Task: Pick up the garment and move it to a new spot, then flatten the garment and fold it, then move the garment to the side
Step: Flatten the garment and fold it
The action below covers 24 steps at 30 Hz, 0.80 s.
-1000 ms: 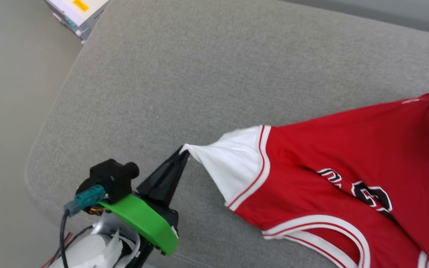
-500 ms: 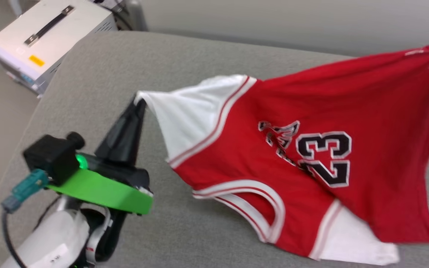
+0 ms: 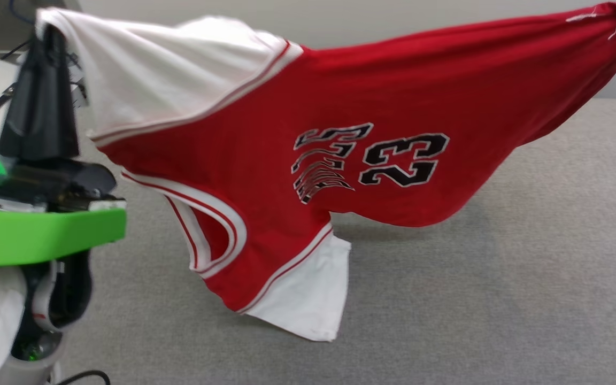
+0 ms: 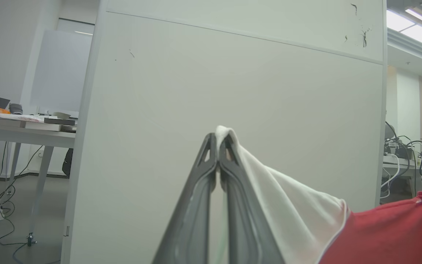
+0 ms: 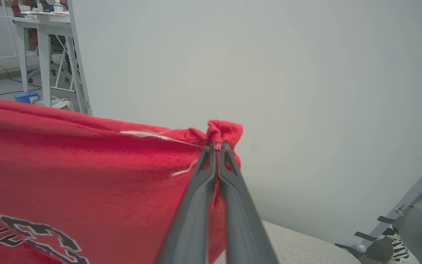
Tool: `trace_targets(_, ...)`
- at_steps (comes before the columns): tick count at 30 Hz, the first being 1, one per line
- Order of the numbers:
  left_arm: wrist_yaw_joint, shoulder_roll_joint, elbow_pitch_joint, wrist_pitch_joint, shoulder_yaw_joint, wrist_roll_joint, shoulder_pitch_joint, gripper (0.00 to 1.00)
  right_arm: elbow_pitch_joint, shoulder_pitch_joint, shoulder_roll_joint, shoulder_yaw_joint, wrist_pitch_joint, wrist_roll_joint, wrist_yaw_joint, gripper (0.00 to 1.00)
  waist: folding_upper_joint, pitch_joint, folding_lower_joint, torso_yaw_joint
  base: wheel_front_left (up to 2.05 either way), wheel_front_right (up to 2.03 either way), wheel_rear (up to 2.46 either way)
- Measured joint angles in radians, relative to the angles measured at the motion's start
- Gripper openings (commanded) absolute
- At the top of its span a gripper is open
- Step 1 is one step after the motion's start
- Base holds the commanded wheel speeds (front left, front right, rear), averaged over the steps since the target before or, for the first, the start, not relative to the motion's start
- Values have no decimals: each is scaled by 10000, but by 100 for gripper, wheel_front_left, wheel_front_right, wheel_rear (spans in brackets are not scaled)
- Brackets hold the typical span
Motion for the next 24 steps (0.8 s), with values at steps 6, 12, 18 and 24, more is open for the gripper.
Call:
trace_targets(6,-50,384,-194,-52,527,209,-946,0,-765,-7,341,-382,13,-303,0,0,0,-16,0,-581,0,0,0)
trace_targets(12,-376,779,63,257,765,316,-2400,0,-1074,-359,564,-696,-125,-525,0,0,0,480,0,-795,0,0,0)
trace_targets(18,-972,1043,880,805,662,330,-4305,0,-970,-1166,625,-920,-370,-899,2,0,0,1313,0,-881,0,0,0)
trace_targets(24,-1885,1037,2173,1369,148,382,-6871,0,-192,-2469,445,-928,-462,-1377,2,0,0,2409,0,-869,0,0,0)
